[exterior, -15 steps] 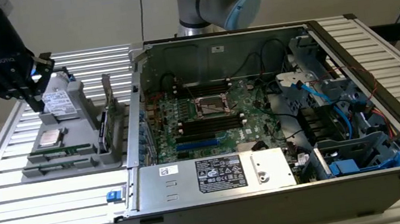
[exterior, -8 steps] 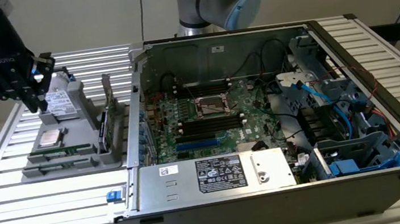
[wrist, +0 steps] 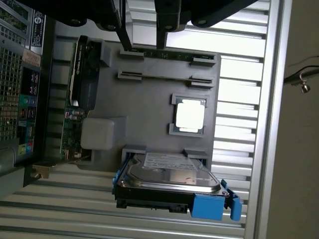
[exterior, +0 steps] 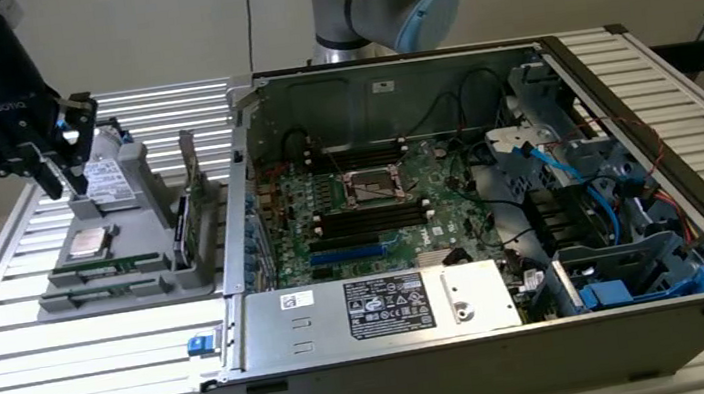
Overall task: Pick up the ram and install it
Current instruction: 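Pick up the ram and move it above insertion slot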
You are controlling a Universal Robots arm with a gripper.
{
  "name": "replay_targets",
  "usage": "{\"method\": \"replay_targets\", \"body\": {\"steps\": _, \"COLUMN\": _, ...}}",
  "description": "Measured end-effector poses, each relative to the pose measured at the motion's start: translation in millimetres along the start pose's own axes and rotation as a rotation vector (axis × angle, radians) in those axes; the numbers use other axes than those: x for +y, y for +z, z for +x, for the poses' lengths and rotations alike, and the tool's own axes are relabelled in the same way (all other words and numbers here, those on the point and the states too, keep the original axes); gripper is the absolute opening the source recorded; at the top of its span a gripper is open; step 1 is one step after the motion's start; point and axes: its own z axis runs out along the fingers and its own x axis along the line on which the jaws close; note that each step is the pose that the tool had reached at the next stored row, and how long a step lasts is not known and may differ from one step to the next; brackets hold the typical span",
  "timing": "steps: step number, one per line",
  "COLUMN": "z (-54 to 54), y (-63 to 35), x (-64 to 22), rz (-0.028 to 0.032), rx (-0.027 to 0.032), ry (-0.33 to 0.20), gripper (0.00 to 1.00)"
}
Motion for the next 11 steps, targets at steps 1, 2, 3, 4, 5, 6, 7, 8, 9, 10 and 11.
{"method": "replay_targets", "body": {"steps": 1, "z": 0.0, "y": 0.0, "x": 0.0, "rz": 0.0000, "rx": 0.0000, "ry": 0.000, "gripper": 0.33}}
{"method": "replay_targets", "body": {"steps": 2, "z": 0.0, "y": 0.0, "x": 0.0, "rz": -0.0004, "rx": -0.0001, "ry": 0.000, "gripper": 0.33}}
{"method": "replay_targets", "body": {"steps": 3, "z": 0.1, "y": 0.0, "x": 0.1, "rz": -0.0021, "rx": -0.0003, "ry": 0.001, "gripper": 0.33}}
{"method": "replay_targets", "body": {"steps": 4, "z": 0.1, "y": 0.1, "x": 0.1, "rz": -0.0038, "rx": -0.0007, "ry": 0.006, "gripper": 0.33}}
{"method": "replay_targets", "body": {"steps": 5, "z": 0.1, "y": 0.3, "x": 0.1, "rz": -0.0044, "rx": -0.0011, "ry": 0.017, "gripper": 0.33}}
{"method": "replay_targets", "body": {"steps": 6, "z": 0.0, "y": 0.7, "x": 0.0, "rz": -0.0046, "rx": -0.0014, "ry": 0.032, "gripper": 0.33}}
{"method": "replay_targets", "body": {"steps": 7, "z": 0.0, "y": 1.1, "x": 0.0, "rz": -0.0047, "rx": -0.0017, "ry": 0.049, "gripper": 0.33}}
{"method": "replay_targets", "body": {"steps": 8, "z": 0.0, "y": 1.7, "x": 0.0, "rz": -0.0048, "rx": -0.0021, "ry": 0.067, "gripper": 0.33}}
{"method": "replay_targets", "body": {"steps": 9, "z": 0.0, "y": 2.3, "x": -0.1, "rz": -0.0049, "rx": -0.0024, "ry": 0.086, "gripper": 0.33}}
{"method": "replay_targets", "body": {"steps": 10, "z": 0.0, "y": 2.9, "x": -0.1, "rz": -0.0049, "rx": -0.0027, "ry": 0.104, "gripper": 0.33}}
{"method": "replay_targets", "body": {"steps": 11, "z": 0.0, "y": 3.5, "x": -0.1, "rz": -0.0050, "rx": -0.0030, "ry": 0.122, "gripper": 0.33}}
